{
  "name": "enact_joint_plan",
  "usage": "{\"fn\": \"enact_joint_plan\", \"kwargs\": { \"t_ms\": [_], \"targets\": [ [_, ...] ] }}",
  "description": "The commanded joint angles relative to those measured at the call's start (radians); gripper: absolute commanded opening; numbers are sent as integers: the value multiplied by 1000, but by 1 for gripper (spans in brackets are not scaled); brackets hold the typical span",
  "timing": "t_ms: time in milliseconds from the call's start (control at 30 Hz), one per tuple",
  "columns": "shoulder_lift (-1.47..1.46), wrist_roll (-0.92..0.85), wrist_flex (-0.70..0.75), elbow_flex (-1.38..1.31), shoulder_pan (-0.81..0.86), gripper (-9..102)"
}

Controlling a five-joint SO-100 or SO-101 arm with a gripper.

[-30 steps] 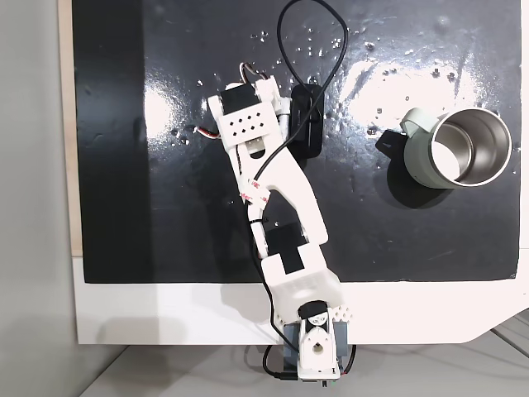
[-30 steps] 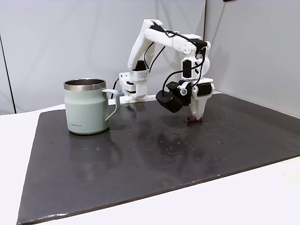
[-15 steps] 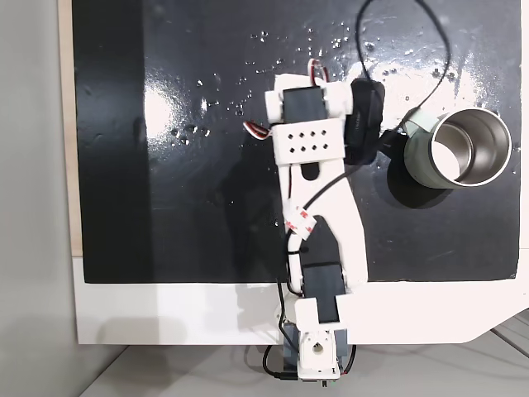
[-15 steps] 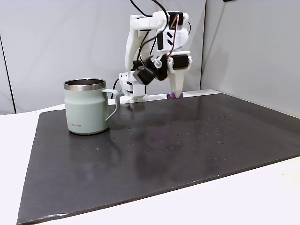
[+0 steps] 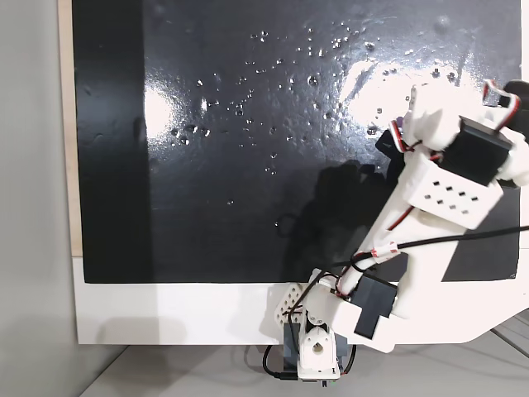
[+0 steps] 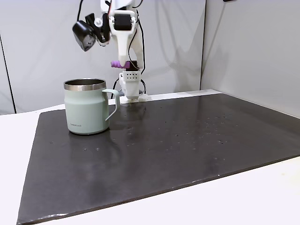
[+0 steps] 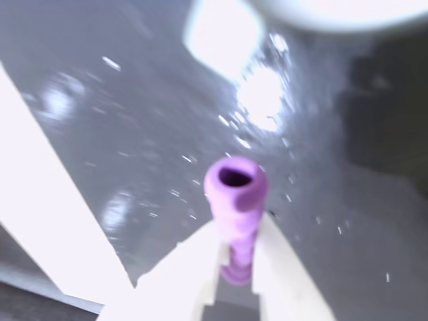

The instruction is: Grasp a pengrip and put it in the cup.

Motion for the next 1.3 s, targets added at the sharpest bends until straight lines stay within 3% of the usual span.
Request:
{"fn": "enact_joint_plan", "kwargs": {
  "t_ms": [0,433,800,1000,1267],
  "targets": [
    [38,-110,14,-115,80,0],
    [-94,-373,-18,-284,270,0],
    [-199,-387,-9,-357,305,2],
    [-196,-370,17,-365,293,30],
    [-192,-365,21,-365,290,32]
  ]
}}
